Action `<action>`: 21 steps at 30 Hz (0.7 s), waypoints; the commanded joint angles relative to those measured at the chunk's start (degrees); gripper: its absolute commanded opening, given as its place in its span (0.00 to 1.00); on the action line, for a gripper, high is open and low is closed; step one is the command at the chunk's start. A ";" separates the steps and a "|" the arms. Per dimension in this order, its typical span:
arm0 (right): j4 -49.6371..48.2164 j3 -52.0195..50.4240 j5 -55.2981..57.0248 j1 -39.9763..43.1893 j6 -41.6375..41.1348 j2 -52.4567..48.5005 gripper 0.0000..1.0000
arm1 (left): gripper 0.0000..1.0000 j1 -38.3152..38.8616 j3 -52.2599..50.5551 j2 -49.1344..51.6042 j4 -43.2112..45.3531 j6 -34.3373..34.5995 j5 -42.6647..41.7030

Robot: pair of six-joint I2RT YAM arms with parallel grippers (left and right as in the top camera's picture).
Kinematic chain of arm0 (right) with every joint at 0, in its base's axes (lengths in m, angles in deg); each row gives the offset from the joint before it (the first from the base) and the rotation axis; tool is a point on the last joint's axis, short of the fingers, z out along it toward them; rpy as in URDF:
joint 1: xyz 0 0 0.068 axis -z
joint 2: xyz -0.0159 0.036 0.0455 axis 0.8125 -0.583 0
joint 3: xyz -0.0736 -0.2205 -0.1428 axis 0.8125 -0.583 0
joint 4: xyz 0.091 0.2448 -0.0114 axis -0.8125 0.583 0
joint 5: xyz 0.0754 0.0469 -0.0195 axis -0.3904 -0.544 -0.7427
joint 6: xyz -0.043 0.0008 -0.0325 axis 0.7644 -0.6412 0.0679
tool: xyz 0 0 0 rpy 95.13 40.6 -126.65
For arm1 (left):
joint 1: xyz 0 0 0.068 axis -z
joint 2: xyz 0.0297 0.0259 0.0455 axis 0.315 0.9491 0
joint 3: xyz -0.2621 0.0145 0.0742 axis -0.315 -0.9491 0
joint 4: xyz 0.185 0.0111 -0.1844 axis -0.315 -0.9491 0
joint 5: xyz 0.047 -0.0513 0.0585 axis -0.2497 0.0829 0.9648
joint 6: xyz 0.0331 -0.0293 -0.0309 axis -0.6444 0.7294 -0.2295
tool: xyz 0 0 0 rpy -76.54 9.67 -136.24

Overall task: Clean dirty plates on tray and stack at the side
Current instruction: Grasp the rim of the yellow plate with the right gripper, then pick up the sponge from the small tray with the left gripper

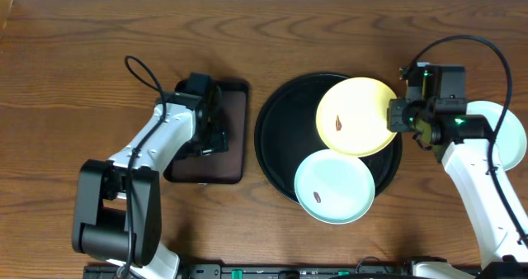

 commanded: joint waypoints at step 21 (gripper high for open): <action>-0.11 0.11 2.19 -0.48 -1.42 0.02 0.01 | 0.07 -1.42 -2.91 9.60 14.64 0.85 -1.46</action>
